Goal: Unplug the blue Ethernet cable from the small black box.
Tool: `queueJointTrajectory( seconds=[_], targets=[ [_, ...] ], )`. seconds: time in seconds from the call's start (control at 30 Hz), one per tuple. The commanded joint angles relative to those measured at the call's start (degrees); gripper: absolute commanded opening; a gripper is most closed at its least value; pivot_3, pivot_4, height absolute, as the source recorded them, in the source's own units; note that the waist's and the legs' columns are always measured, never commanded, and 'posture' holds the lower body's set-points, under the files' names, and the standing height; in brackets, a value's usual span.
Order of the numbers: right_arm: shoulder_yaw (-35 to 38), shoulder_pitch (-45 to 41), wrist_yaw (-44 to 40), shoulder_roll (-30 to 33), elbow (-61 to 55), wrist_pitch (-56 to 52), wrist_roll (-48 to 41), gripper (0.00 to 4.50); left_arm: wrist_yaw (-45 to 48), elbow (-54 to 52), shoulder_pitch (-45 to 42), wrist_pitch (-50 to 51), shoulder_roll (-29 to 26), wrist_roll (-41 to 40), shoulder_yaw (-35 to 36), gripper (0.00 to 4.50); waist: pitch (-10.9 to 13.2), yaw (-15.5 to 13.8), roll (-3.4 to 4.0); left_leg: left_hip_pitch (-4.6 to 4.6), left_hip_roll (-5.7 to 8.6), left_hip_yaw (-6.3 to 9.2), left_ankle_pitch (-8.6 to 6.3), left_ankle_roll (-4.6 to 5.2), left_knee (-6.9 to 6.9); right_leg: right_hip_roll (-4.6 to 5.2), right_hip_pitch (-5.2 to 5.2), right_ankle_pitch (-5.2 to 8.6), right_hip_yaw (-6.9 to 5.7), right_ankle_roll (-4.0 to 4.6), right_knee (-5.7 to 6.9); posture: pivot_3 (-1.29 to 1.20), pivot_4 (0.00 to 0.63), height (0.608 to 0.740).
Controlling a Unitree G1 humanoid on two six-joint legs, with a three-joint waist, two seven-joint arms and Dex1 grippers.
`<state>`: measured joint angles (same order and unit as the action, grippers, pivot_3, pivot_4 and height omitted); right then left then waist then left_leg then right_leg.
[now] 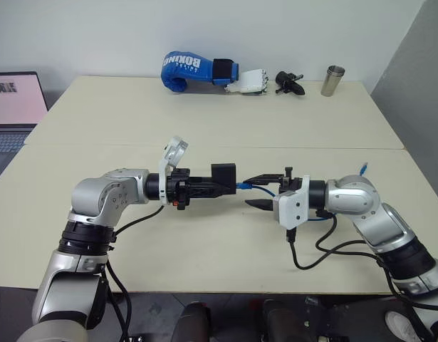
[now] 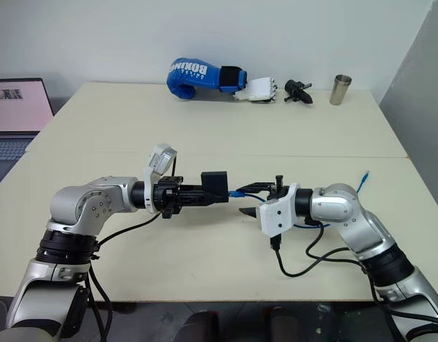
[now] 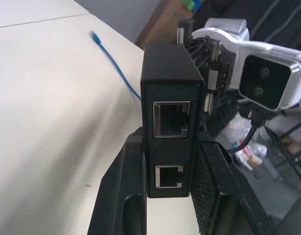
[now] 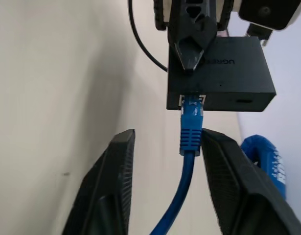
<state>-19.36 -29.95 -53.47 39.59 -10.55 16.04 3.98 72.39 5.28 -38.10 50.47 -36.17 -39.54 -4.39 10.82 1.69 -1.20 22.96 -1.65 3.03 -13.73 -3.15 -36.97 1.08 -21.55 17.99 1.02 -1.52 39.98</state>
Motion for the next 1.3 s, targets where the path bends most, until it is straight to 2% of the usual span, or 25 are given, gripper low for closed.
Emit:
queueJointTrajectory(
  seconds=[0.03, 0.13, 0.23, 0.4, 0.57, 0.87, 1.3],
  targets=[
    [4.1, 1.7, -4.1, 2.4, -9.2, -13.3, -10.5, 3.29, 3.4, 0.5, -2.0, -8.1, -2.7, 5.3, -1.2, 0.81, 0.0, 0.0, 0.0, -0.01, -0.01, 0.0, 0.0, 0.0, -0.01, 0.0, 0.0, 0.0, -0.01, 0.0, 0.0, 0.0, 0.15, 0.74],
    [8.3, 1.8, -1.1, 0.9, -13.5, -35.5, -24.4, 3.41, 6.9, 1.0, -2.7, -12.5, -4.0, 7.6, -2.7, 0.81, 0.0, 0.3, 0.0, -0.05, -0.05, 0.01, 0.0, 0.0, 0.02, -0.04, 0.0, 0.0, 0.01, 0.01, 0.01, 0.0, 0.15, 0.74],
    [10.8, 0.9, 1.3, -0.4, -15.5, -51.3, -34.3, 3.41, 9.6, 0.7, -3.1, -15.3, -4.9, 9.1, -3.5, 0.81, 0.0, 0.1, 0.0, -0.04, -0.06, 0.05, 0.0, 0.0, 0.01, -0.03, 0.03, 0.0, -0.03, 0.01, 0.01, 0.0, 0.15, 0.74],
    [13.3, -0.4, 5.1, -3.7, -14.7, -64.6, -42.9, 3.41, 12.0, -0.6, -3.7, -15.2, -5.4, 8.4, -2.9, 0.81, 0.0, 0.0, 0.0, 0.01, -0.01, 0.03, -0.01, 0.02, 0.02, -0.02, 0.02, 0.01, -0.02, 0.01, -0.02, 0.0, 0.15, 0.74],
    [14.0, -3.0, 6.0, -6.8, -10.9, -69.4, -46.3, 3.41, 12.7, -0.2, -4.5, -13.5, -5.6, 7.6, -2.1, 0.81, 0.0, 0.1, 0.0, 0.01, -0.01, 0.02, -0.01, 0.03, 0.02, -0.04, -0.02, 0.01, -0.03, 0.0, -0.02, 0.0, 0.15, 0.74],
    [11.9, -6.5, 5.5, -10.1, -7.8, -71.1, -46.3, 3.41, 13.3, -0.2, -4.6, -13.5, -5.8, 7.9, -2.1, 0.81, 0.0, 0.2, 0.0, 0.09, -0.02, 0.0, -0.02, 0.03, 0.04, -0.05, -0.14, 0.01, -0.01, 0.0, -0.01, 0.0, 0.15, 0.74],
    [10.8, -9.3, 3.1, -10.8, -3.8, -72.0, -45.7, 3.41, 13.7, -0.5, -4.3, -13.5, -5.6, 7.9, -2.0, 0.81, 0.0, 0.2, 0.0, 0.1, -0.02, 0.0, -0.02, 0.03, 0.04, -0.05, -0.15, 0.01, -0.01, 0.0, -0.01, 0.0, 0.15, 0.74]
  ],
)
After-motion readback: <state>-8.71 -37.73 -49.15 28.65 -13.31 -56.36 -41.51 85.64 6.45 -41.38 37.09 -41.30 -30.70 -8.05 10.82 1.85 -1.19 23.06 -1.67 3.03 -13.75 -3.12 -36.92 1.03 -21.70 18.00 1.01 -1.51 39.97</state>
